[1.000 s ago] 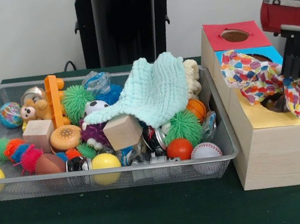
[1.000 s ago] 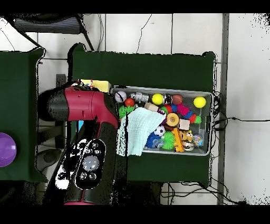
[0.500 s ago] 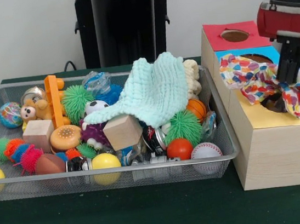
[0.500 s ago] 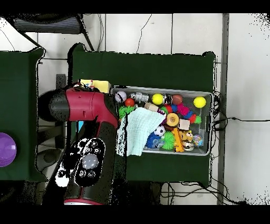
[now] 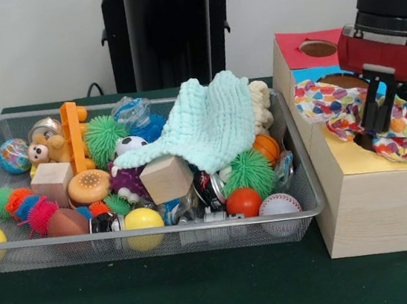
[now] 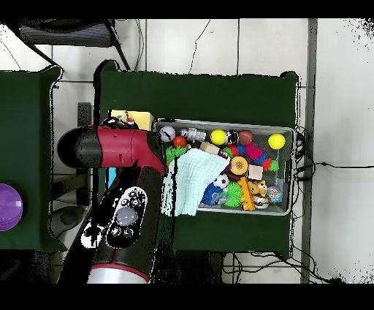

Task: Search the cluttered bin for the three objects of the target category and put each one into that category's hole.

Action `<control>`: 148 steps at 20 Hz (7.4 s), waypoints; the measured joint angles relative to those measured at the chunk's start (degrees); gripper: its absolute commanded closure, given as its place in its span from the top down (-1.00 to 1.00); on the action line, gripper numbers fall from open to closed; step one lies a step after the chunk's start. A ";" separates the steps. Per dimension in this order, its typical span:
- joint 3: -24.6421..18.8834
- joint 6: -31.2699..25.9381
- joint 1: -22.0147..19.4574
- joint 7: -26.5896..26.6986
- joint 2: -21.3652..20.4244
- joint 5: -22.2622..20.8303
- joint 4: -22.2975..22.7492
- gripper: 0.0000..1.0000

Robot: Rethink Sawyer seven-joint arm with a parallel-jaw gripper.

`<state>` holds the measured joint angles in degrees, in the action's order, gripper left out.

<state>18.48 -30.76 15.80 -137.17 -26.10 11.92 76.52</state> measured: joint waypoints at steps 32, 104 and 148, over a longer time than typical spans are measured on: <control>-0.35 3.88 -0.60 0.00 -0.74 0.68 0.01 -1.00; -4.42 4.14 -1.67 0.00 -5.27 4.74 9.53 -1.00; -10.34 6.44 -9.27 0.00 -2.06 4.64 6.07 -1.00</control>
<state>8.14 -24.32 6.53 -137.17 -28.16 16.56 82.59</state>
